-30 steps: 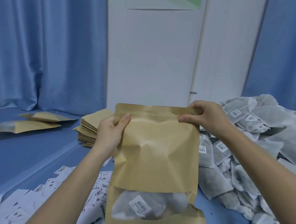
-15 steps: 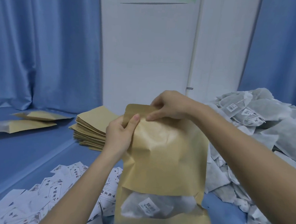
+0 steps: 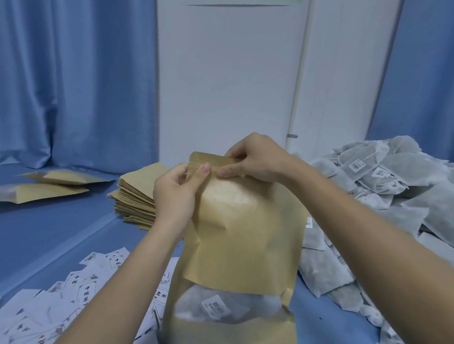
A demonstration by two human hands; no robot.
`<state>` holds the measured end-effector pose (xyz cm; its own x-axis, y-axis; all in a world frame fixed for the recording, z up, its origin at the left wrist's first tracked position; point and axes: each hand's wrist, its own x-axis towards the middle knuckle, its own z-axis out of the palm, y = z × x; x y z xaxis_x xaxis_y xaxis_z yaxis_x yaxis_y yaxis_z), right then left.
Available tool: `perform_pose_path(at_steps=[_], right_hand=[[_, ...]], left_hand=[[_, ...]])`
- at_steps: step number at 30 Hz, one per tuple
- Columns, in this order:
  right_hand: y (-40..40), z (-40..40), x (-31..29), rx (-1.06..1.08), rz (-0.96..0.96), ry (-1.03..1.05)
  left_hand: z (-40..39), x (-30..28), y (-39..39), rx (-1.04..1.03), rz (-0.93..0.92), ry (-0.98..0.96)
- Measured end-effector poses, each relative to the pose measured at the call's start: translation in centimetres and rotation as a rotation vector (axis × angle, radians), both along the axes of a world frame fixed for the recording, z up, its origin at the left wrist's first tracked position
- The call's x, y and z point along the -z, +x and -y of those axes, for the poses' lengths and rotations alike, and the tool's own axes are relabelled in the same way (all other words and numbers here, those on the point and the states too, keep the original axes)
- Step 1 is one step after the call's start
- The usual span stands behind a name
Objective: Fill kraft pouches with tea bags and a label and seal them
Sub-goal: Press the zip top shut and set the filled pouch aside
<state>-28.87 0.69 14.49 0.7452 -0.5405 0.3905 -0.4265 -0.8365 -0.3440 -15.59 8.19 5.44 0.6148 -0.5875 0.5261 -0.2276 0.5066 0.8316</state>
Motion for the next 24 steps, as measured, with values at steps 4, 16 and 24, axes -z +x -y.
perform_pose_path(at_steps=[4,16,24], right_hand=[[0.2,-0.1,0.3,0.035,0.056,-0.033],[-0.4,-0.3,0.5,-0.005,-0.026,-0.177],[-2.6,0.4,0.3,0.009,-0.144,-0.278]], left_hand=[[0.5,-0.1,-0.1,-0.111,0.047,0.003],[0.4,-0.4,-0.2,-0.072,0.027,0.033],[0.2,-0.2,0.1,-0.114,0.040,0.038]])
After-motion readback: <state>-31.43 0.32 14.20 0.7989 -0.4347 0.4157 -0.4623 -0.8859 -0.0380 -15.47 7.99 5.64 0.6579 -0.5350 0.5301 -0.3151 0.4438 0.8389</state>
